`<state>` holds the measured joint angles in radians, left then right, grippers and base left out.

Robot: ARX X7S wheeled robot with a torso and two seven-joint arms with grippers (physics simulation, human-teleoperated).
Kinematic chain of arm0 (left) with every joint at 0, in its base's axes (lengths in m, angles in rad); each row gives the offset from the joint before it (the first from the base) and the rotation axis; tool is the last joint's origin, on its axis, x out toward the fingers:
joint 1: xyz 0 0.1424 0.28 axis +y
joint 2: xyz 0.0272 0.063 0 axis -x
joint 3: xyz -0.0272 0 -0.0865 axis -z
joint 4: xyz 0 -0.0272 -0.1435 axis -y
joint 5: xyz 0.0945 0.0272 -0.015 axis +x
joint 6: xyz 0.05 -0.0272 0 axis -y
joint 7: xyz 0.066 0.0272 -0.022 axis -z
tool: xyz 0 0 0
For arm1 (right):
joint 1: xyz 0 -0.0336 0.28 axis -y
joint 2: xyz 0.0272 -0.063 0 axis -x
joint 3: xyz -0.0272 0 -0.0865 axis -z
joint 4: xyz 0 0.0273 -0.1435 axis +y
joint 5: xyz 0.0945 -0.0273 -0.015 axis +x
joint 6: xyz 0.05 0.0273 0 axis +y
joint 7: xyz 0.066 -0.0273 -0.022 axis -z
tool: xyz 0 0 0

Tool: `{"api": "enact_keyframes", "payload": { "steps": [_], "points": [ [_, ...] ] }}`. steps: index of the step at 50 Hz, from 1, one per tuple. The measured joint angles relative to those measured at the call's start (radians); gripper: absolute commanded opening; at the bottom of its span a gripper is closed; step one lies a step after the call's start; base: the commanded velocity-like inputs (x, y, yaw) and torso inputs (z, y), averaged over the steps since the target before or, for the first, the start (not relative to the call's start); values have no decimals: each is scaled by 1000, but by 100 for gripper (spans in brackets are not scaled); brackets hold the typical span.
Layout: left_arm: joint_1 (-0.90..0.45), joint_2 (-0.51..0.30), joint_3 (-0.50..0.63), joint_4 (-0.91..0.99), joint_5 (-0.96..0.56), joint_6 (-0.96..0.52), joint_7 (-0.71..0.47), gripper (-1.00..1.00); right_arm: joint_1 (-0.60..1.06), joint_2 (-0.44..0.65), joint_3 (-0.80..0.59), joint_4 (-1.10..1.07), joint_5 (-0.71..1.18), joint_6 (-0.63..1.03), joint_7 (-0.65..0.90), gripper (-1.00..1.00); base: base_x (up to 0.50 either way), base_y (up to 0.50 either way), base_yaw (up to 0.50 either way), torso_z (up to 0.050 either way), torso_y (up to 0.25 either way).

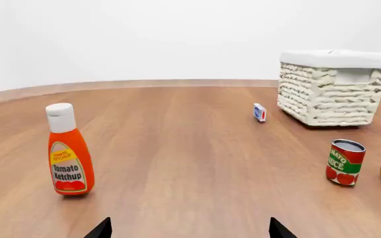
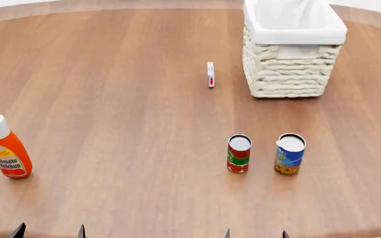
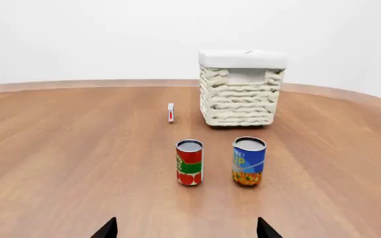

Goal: Pick up the tomato sauce, and put it in the basket.

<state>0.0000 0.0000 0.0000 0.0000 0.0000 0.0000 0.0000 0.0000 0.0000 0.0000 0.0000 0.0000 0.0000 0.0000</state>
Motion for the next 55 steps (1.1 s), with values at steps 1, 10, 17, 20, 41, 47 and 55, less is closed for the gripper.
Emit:
{"api": "enact_keyframes", "payload": {
  "steps": [1, 10, 17, 20, 41, 47, 55],
  "points": [
    [13, 0, -2, 11, 5, 9, -12, 100, -12, 3, 0, 0, -5, -14, 3, 100, 0, 0, 0, 0, 0],
    [4, -20, 21, 7, -21, 1, -27, 100, -9, 20, -23, -5, 15, -5, 21, 100, 0, 0, 0, 0, 0],
    [2, -36, 37, 12, -41, 4, -42, 100, -8, 35, -42, -17, 28, -1, 38, 100, 0, 0, 0, 0, 0],
    [3, -43, 43, 22, -50, 3, -48, 100, -10, 42, -51, -32, 28, 1, 48, 100, 0, 0, 0, 0, 0],
    [46, -100, 57, 439, -122, -110, -89, 100, -43, 105, -101, -484, -41, 162, 109, 100, 0, 0, 0, 0, 0],
    [51, -118, 44, 585, -154, -148, -105, 100, -41, 122, -121, -637, -78, 222, 115, 100, 0, 0, 0, 0, 0],
    [42, -145, 12, 791, -230, -230, -135, 100, -29, 138, -148, -828, -122, 304, 110, 100, 0, 0, 0, 0, 0]
  ]
}}
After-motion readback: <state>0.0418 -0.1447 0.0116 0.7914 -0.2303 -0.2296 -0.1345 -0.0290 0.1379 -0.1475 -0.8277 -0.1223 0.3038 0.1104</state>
